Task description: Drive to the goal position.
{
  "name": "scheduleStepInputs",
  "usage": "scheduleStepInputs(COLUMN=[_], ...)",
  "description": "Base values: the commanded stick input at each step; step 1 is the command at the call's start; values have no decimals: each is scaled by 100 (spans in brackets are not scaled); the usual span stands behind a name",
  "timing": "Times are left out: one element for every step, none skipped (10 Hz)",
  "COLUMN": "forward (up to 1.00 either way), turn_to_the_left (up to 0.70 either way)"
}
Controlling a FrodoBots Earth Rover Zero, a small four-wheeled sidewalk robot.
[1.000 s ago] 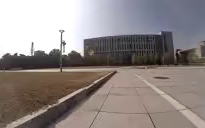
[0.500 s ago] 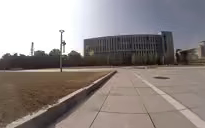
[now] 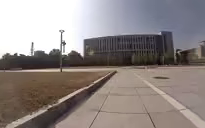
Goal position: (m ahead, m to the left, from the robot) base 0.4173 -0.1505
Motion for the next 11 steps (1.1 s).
scheduleStepInputs(forward=[4, 4, 4, 4, 4, 4, 4, 4, 4, 4, 4], turn_to_the_left=[0, 0, 0, 0, 0, 0, 0, 0, 0, 0, 0])
